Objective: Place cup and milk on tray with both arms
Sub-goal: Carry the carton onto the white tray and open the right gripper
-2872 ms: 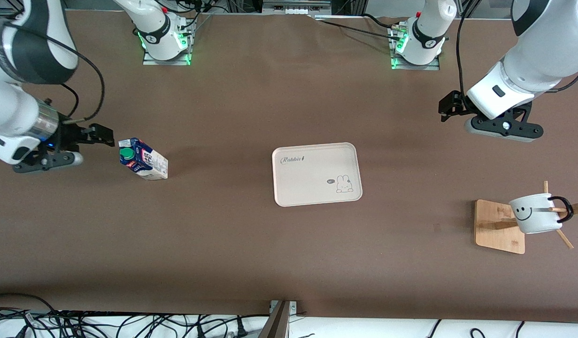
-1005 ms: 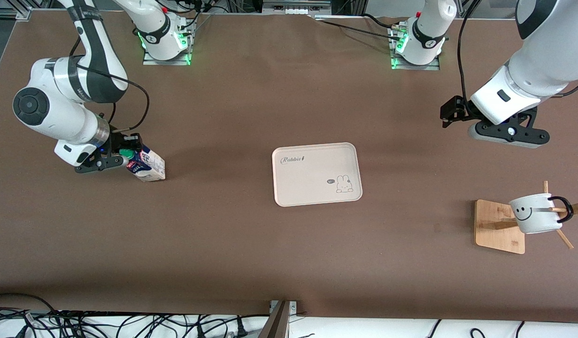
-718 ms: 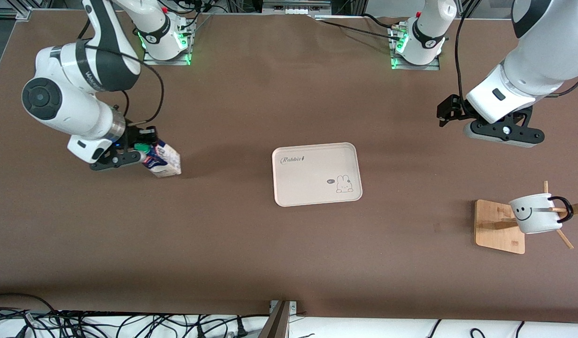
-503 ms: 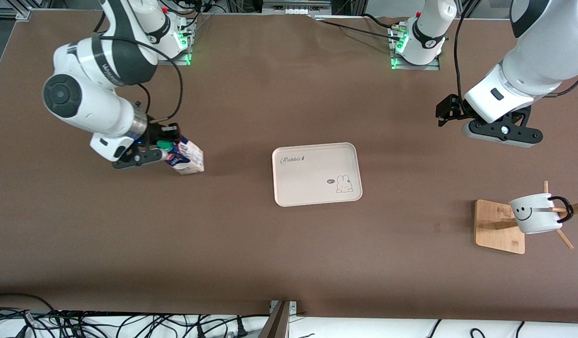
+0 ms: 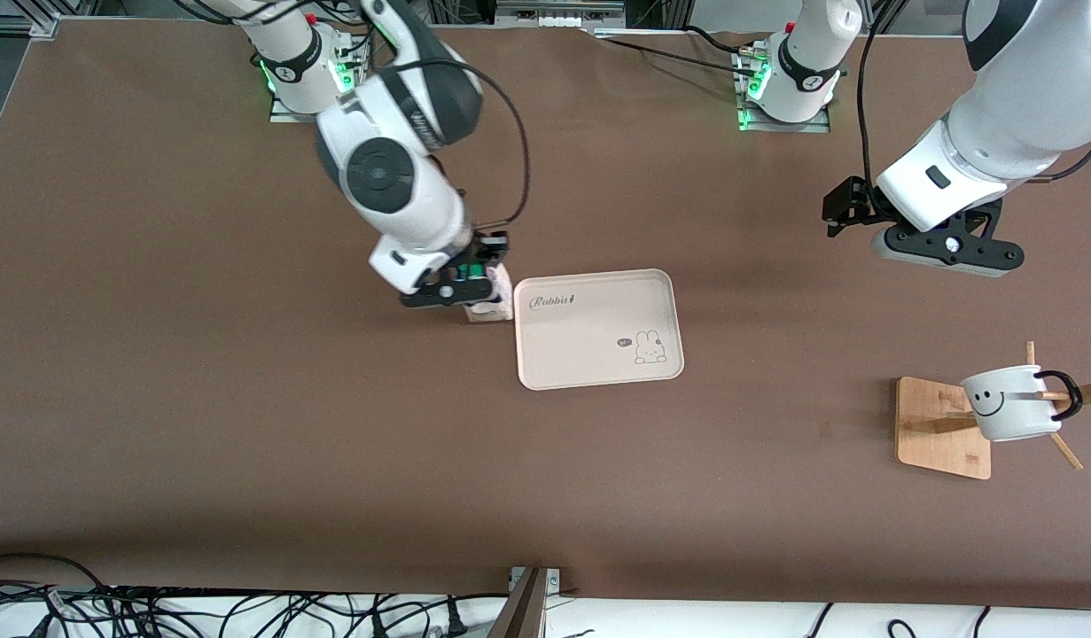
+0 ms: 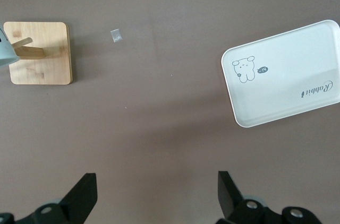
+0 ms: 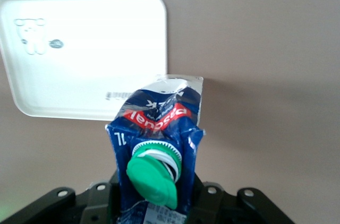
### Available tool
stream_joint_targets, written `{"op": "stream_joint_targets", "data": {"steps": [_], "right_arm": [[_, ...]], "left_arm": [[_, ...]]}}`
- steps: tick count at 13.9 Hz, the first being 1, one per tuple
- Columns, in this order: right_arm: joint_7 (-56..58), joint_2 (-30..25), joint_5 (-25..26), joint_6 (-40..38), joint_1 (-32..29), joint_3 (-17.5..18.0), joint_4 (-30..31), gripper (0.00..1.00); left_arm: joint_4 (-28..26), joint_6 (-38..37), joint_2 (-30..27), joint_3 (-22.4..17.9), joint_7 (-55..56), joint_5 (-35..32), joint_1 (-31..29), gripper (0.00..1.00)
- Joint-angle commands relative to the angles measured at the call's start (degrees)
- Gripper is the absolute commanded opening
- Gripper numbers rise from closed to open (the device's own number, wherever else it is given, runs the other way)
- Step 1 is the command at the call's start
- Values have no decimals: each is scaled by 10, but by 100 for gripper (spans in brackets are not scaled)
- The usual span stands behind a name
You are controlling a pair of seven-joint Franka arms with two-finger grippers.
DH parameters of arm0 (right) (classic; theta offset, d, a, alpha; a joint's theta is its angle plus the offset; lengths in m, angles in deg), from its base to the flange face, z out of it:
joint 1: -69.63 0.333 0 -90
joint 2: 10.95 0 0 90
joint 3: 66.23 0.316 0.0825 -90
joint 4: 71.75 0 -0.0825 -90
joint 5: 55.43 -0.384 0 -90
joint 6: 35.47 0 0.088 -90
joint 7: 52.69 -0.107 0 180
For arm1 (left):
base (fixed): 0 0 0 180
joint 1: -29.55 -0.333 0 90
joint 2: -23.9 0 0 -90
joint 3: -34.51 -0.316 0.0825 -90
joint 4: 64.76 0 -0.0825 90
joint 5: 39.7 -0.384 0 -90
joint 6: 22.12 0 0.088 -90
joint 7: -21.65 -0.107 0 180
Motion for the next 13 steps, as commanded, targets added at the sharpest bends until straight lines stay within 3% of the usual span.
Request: {"op": "stream_joint_targets", "data": {"steps": [1,7,13], "right_arm": [[-22,49,0,22,27,-7,-58,45],[-22,80,52,56,57,-7,-58,45],[-23,87,53,69,60,-10,-58,45]], "left_arm": [[25,-17,11,-2,1,3,1,100],[24,-19,11,1,7,13,6,100],[43,-22,29,2,28,8,10,100]]}}
